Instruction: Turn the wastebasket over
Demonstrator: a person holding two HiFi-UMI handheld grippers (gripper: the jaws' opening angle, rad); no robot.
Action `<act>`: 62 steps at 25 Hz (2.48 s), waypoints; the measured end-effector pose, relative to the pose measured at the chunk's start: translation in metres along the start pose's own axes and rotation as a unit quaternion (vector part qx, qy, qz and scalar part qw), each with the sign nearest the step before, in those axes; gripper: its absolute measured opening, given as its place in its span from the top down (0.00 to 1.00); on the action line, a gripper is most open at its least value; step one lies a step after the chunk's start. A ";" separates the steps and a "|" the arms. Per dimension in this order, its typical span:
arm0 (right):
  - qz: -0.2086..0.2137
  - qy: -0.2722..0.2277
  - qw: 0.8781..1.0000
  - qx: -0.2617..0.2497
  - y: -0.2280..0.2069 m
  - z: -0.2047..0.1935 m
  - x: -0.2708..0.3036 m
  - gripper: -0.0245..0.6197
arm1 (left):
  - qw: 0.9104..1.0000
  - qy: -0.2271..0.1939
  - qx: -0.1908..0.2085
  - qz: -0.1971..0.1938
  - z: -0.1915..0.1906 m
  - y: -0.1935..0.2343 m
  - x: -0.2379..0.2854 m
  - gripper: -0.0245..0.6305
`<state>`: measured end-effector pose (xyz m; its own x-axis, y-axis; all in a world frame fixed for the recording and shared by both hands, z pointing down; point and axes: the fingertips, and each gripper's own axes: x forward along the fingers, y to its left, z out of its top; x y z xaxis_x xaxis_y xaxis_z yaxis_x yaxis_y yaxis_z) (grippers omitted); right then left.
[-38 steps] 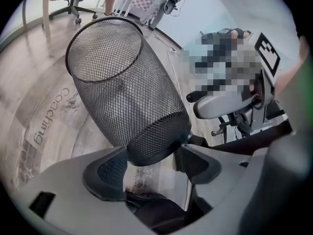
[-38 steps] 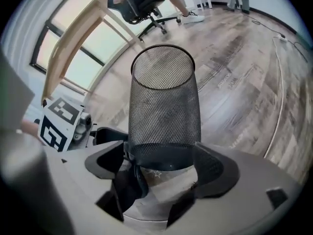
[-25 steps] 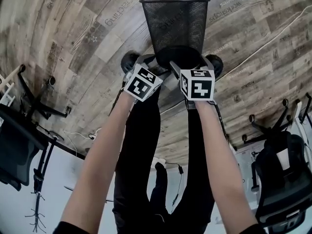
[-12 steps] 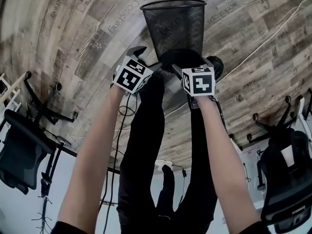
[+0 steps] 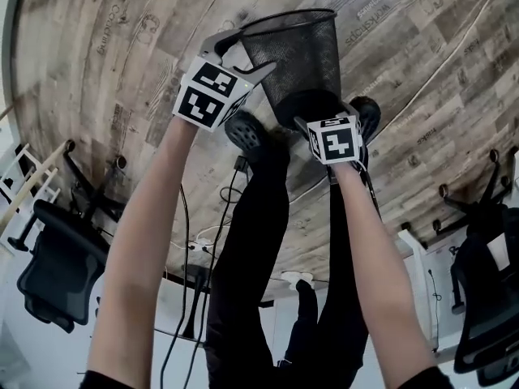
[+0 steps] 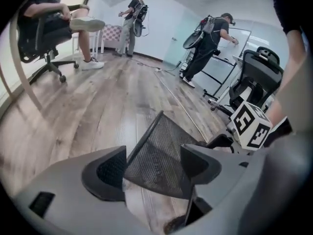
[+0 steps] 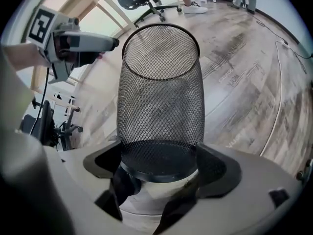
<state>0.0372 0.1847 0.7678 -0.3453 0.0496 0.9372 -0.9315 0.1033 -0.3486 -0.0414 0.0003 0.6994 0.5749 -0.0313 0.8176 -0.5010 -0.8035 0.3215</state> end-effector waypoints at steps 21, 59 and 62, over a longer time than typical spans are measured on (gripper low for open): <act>-0.002 -0.012 1.000 -0.009 0.002 0.002 -0.001 0.27 | 0.984 0.081 0.154 -0.029 0.023 -0.015 0.037 0.49; 0.032 -0.190 0.967 0.167 -0.081 0.052 -0.175 0.27 | 0.963 0.077 0.228 -0.117 -0.001 -0.213 -0.024 0.89; 0.045 -0.166 0.972 0.157 -0.071 0.052 -0.166 0.28 | 0.963 0.079 0.224 -0.127 -0.010 -0.232 -0.025 0.89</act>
<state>0.1546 0.1176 0.6374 -0.3961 -0.2844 0.8731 -0.8668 -0.1980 -0.4577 0.0538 0.1933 0.6098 0.5183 0.2618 0.8141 -0.0084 -0.9504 0.3110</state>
